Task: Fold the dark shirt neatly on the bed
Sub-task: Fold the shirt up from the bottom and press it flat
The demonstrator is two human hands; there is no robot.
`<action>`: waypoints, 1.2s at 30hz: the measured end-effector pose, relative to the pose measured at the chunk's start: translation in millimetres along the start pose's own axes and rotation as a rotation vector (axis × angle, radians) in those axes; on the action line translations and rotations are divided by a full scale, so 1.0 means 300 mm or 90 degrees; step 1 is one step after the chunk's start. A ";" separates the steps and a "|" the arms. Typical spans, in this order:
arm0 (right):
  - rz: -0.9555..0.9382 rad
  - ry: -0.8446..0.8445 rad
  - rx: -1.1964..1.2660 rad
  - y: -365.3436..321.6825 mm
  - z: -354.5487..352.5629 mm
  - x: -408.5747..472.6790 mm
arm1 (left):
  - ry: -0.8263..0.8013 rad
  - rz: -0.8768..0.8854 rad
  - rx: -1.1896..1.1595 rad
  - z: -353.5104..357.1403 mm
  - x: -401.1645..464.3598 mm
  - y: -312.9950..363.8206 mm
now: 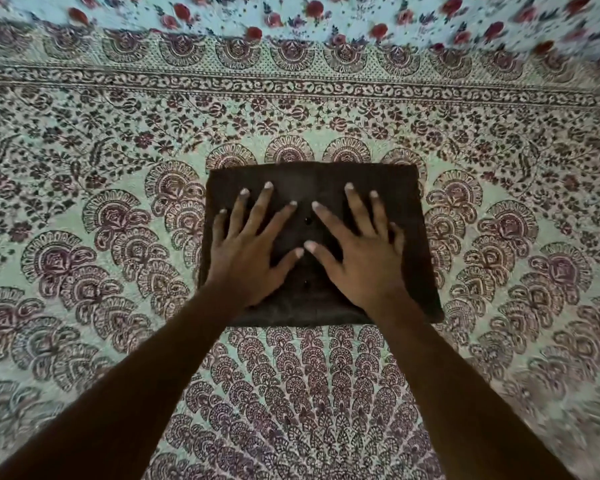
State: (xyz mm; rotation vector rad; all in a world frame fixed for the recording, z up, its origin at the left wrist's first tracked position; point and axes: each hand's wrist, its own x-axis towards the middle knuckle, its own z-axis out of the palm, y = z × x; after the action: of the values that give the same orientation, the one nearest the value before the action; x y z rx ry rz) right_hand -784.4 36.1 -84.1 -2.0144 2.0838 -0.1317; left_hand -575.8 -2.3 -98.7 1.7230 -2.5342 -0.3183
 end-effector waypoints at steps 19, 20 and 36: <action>0.111 0.005 -0.046 0.101 0.115 -0.124 | 0.021 -0.019 0.025 0.090 0.017 -0.028; 0.149 0.010 -0.038 0.115 0.108 -0.127 | 0.018 -0.025 0.021 0.088 0.016 -0.032; 0.021 -0.131 0.284 -0.232 -0.037 0.006 | -0.002 -0.743 -0.669 -0.084 -0.254 0.026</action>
State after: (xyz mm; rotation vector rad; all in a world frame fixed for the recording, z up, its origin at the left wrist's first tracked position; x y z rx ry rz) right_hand -719.4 30.2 -57.7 -1.6513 1.7703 -0.3345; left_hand -550.5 67.5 -67.5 2.2358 -0.6577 -1.3162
